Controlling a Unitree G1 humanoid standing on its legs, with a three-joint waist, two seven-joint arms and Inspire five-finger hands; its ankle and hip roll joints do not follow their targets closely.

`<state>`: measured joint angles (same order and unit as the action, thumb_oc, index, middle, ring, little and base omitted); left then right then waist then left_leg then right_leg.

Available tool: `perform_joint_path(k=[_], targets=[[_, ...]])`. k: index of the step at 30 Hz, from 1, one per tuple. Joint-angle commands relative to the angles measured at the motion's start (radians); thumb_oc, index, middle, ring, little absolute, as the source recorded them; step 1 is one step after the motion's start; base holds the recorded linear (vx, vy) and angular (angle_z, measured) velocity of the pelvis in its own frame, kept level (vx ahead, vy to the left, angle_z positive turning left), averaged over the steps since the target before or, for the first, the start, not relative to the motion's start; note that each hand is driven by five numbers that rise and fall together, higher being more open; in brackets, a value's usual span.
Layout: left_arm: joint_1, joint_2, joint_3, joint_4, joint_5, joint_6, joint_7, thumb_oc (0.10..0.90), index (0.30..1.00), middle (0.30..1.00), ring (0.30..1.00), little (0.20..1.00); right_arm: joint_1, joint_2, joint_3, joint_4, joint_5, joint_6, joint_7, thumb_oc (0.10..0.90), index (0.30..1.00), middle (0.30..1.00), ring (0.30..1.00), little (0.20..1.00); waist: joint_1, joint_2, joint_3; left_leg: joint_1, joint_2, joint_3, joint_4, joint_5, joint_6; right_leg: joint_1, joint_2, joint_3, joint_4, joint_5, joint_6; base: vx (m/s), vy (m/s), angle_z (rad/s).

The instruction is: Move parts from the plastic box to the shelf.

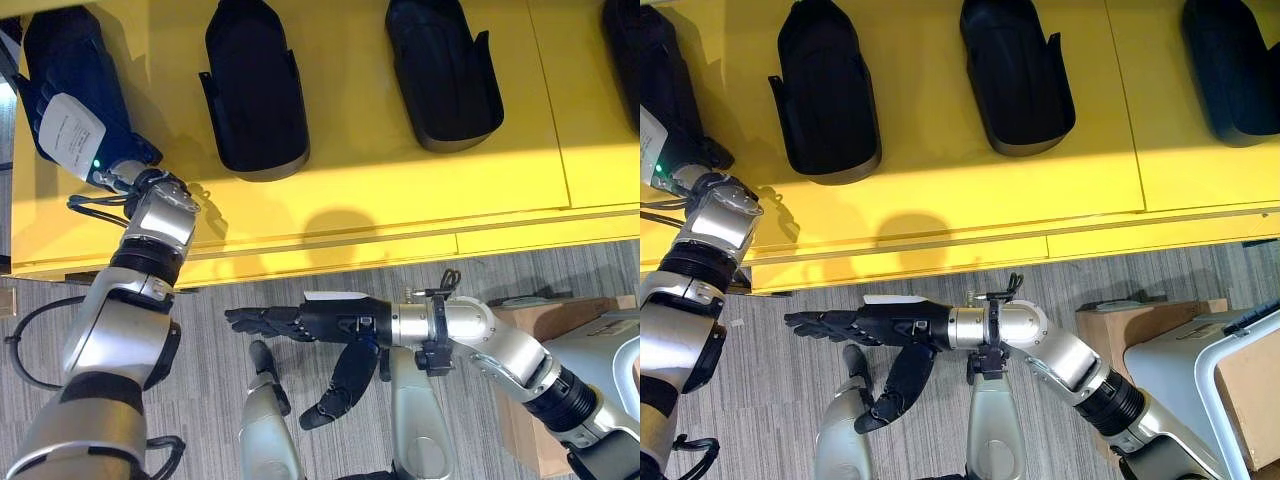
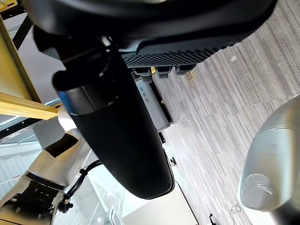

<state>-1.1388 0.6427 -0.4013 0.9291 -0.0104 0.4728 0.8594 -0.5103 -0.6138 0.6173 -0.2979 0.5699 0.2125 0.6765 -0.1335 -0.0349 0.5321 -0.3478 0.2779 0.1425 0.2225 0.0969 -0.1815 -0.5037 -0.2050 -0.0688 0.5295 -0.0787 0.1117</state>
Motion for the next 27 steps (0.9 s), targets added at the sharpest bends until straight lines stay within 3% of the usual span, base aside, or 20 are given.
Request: perform_joint_path(k=[1,13,20,27], targets=[[-0.027,0.115,-0.009,-0.067,0.147,-0.008,0.077,0.9,1.0,1.0,1.0,1.0,-0.005,0.087,-0.027,-0.062,0.053,-0.121,0.0,0.9,1.0,1.0,1.0,1.0,0.017,-0.026,-0.031,0.027,0.045,0.037,0.162,-0.165,0.033,0.077,-0.026,-0.01,-0.159,0.035,0.052,0.01,-0.012,0.06],[-0.029,0.16,-0.024,-0.103,0.273,0.001,0.021,0.9,1.0,1.0,1.0,1.0,0.029,0.085,-0.028,-0.07,0.051,-0.142,-0.01,0.9,1.0,1.0,1.0,1.0,0.039,-0.016,-0.039,0.019,0.036,0.013,0.177,-0.174,0.043,0.102,-0.03,-0.022,-0.169,0.03,0.052,0.0,-0.017,0.04],[0.059,0.157,-0.011,-0.145,0.323,-0.053,-0.013,0.9,1.0,1.0,1.0,1.0,0.06,0.092,-0.037,-0.062,0.038,-0.162,-0.011,0.9,1.0,1.0,1.0,1.0,0.058,-0.01,-0.047,0.028,0.028,-0.008,0.178,-0.179,0.051,0.132,-0.033,-0.033,-0.183,0.026,0.048,0.01,-0.016,0.04],[0.06,0.161,-0.01,-0.162,0.381,-0.094,-0.012,0.9,1.0,1.0,1.0,1.0,0.066,0.099,-0.042,-0.064,0.038,-0.158,-0.016,0.9,1.0,1.0,1.0,1.0,0.065,-0.013,-0.052,0.019,0.029,-0.013,0.192,-0.184,0.051,0.133,-0.031,-0.034,-0.177,0.024,0.046,0.0,-0.01,0.04]])
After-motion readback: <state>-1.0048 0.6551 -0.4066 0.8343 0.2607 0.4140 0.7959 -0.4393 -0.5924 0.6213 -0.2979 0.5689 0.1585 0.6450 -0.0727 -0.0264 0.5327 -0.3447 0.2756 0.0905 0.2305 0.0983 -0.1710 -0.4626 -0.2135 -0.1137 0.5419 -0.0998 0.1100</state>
